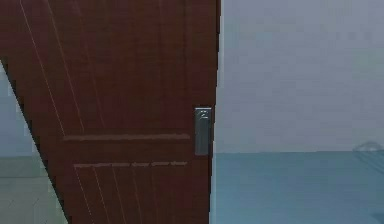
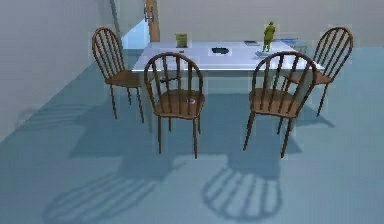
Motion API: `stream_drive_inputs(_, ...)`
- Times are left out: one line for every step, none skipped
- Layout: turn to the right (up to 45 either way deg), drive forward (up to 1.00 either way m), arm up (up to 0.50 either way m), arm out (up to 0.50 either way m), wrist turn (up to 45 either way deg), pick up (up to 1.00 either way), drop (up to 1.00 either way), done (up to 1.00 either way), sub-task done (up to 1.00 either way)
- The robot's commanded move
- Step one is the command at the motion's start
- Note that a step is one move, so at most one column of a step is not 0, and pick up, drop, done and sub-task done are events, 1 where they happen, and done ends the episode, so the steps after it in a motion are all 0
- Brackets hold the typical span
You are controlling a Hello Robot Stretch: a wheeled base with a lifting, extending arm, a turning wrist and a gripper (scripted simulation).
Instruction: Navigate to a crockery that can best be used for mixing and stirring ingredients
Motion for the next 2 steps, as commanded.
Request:
stream_drive_inputs(0.0, 0.35, 0.00, 0.00, 0.0, 0.00, 0.00, 0.00, 0.00)
stream_drive_inputs(-45.0, 0.00, 0.00, 0.00, 0.0, 0.00, 0.00, 0.00, 0.00)
